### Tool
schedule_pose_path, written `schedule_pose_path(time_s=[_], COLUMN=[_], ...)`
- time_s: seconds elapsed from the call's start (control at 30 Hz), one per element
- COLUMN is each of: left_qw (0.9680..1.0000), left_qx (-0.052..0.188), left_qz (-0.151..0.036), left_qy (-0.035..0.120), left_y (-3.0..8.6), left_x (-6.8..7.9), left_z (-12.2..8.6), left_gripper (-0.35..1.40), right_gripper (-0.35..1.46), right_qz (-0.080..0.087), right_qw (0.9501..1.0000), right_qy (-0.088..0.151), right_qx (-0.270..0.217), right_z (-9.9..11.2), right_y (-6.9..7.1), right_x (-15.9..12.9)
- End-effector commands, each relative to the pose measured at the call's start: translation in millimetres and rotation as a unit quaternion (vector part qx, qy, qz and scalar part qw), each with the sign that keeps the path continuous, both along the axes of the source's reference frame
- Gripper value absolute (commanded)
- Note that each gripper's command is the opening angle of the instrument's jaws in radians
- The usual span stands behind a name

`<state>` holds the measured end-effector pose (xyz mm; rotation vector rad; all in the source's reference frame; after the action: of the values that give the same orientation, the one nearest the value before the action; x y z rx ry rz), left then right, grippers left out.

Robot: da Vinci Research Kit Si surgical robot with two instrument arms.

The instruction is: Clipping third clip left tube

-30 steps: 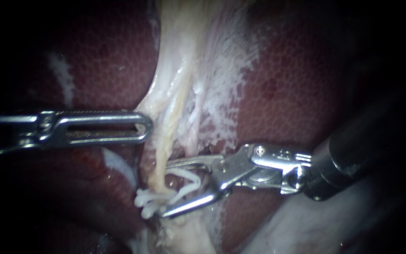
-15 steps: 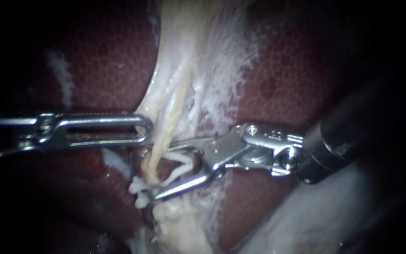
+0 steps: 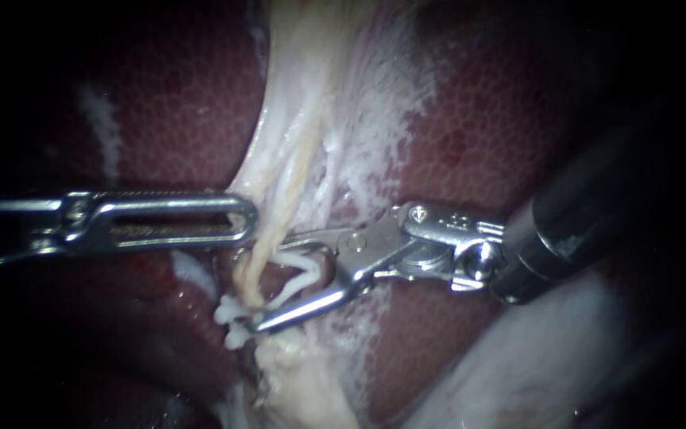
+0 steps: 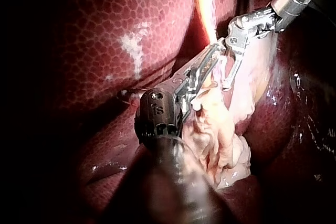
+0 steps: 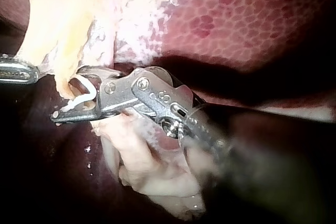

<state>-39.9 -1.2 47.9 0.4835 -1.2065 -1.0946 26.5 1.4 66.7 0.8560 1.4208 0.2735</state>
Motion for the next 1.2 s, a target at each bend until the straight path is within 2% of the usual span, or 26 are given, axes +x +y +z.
schedule_pose_path(time_s=[0.03, 0.27, 0.63, 0.8, 0.97, 1.1, 1.2], left_qw=[1.0000, 1.0000, 1.0000, 1.0000, 1.0000, 1.0000, 1.0000], left_qx=[0.000, 0.000, 0.001, 0.000, 0.000, 0.000, 0.000], left_qz=[0.000, 0.000, 0.000, 0.000, 0.001, 0.001, 0.002], left_qy=[0.000, 0.000, -0.001, -0.001, -0.001, -0.001, -0.001], left_y=[0.0, -0.1, 0.0, 0.0, 0.2, 0.3, 0.4], left_x=[0.0, 0.0, 0.1, 0.1, 0.2, 0.3, 0.5], left_z=[-0.1, -0.2, -0.3, -0.2, 0.1, 0.4, 0.6], left_gripper=[-0.35, -0.35, -0.35, -0.35, -0.35, -0.35, -0.35], right_gripper=[0.56, 0.58, 0.58, 0.59, 0.59, 0.58, 0.58], right_qz=[0.005, 0.010, 0.013, 0.012, 0.002, -0.010, -0.013], right_qw=[1.0000, 0.9999, 0.9998, 0.9998, 0.9998, 0.9996, 0.9994], right_qy=[-0.003, -0.005, -0.004, -0.003, 0.008, 0.025, 0.029], right_qx=[-0.001, -0.007, -0.016, -0.018, -0.016, -0.012, -0.011], right_z=[0.1, 0.9, 1.0, 0.9, 0.1, -0.8, -1.2], right_y=[0.1, 0.9, 1.0, 0.2, -0.8, -1.5, -1.7], right_x=[-0.1, -1.0, -0.8, 0.8, 2.0, 2.2, 2.2])
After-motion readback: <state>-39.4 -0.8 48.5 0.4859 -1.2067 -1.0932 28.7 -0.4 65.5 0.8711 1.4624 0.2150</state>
